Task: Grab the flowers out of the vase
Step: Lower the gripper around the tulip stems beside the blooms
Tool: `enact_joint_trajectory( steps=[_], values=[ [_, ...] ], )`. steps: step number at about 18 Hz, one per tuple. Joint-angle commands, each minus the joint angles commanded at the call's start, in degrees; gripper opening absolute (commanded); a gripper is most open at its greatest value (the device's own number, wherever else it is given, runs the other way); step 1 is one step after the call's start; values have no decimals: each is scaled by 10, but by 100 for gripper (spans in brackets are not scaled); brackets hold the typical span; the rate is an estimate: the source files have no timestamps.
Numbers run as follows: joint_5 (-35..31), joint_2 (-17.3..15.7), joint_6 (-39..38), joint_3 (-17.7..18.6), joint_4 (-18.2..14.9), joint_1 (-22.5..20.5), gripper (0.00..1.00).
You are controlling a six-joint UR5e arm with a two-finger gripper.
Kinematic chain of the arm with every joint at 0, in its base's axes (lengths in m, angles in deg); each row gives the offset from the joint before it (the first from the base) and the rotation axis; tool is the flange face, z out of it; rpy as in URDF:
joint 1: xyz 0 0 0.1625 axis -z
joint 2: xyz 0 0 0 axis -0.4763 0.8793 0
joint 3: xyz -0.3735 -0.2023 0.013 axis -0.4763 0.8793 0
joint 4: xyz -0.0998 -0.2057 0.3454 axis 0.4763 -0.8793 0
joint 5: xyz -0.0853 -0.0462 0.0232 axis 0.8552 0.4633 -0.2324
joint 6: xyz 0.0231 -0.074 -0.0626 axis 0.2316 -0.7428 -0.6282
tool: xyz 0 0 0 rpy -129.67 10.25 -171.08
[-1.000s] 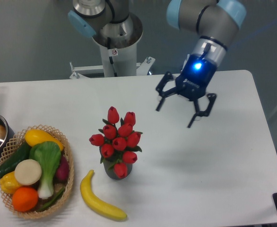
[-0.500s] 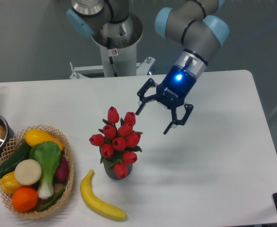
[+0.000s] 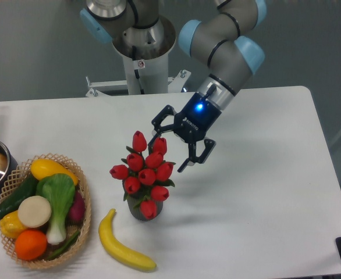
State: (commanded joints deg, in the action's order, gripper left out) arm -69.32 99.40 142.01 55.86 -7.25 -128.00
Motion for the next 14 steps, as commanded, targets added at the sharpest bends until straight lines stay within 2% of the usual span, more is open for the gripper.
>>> enact_joint_trajectory(
  steps=[4,6,14],
  values=[
    [5,15,-2,-10,3,23,100],
    [12,24,-7,-27,3,33,100],
    [13,53,-8,-55,4,43,100]
  ],
)
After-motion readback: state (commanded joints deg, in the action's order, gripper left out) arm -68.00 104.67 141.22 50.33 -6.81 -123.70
